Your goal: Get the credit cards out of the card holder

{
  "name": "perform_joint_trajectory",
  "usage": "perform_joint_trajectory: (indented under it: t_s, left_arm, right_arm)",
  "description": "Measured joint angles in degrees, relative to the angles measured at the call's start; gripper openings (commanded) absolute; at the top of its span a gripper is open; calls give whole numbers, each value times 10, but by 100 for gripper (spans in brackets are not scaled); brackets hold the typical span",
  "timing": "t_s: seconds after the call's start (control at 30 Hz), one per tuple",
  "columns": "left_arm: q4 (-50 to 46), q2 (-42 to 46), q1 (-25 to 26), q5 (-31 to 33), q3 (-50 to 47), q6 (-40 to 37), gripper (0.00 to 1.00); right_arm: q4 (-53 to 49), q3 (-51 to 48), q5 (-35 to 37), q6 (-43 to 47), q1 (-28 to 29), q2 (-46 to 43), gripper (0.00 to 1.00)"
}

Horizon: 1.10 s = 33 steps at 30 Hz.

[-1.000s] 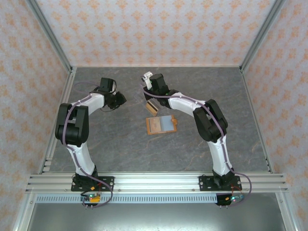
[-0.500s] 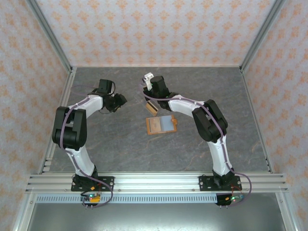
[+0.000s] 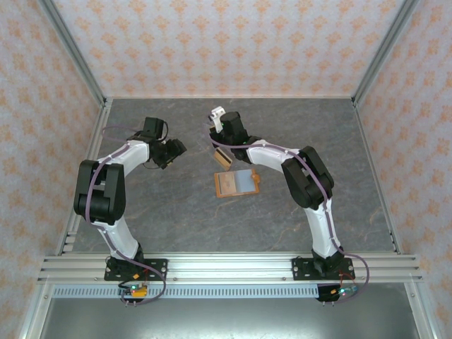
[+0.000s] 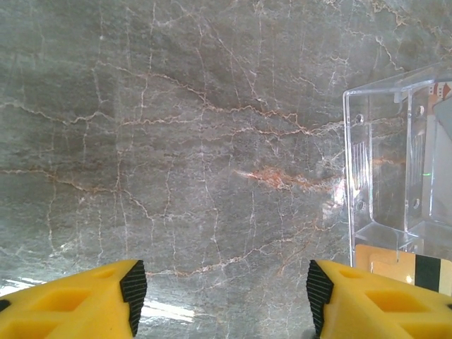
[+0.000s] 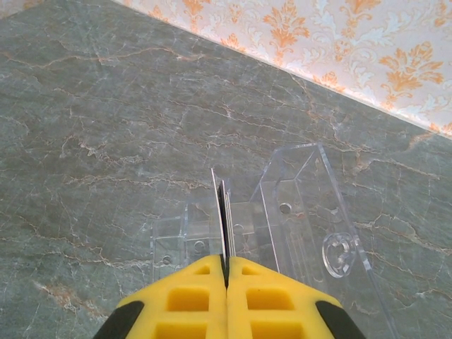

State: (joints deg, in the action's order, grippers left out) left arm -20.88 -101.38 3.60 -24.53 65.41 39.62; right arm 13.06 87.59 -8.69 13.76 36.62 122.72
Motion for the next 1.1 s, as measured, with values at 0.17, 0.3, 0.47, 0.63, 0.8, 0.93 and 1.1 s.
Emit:
perform_joint_trajectory:
  t_s: [0.17, 0.3, 0.47, 0.63, 0.8, 0.93, 1.1]
  left_arm:
    - [-9, 18, 0, 10, 0, 0, 73]
    - [-9, 26, 0, 10, 0, 0, 74]
    - [-14, 26, 0, 10, 0, 0, 75]
    - [-20, 26, 0, 10, 0, 0, 76]
    - [-24, 28, 0, 11, 0, 0, 78]
    - [-28, 33, 0, 14, 0, -2, 80]
    - [-30, 45, 0, 15, -4, -5, 83]
  right_arm:
    - [3, 0, 0, 4, 0, 0, 11]
    - [3, 0, 0, 9, 0, 0, 15]
    - [2, 0, -1, 13, 0, 0, 19]
    - [0, 0, -2, 12, 0, 0, 23]
    - [-32, 5, -4, -11, 0, -1, 32]
    - [-87, 7, -14, -45, 0, -26, 42]
    - [-150, 6, -32, -104, 0, -100, 52]
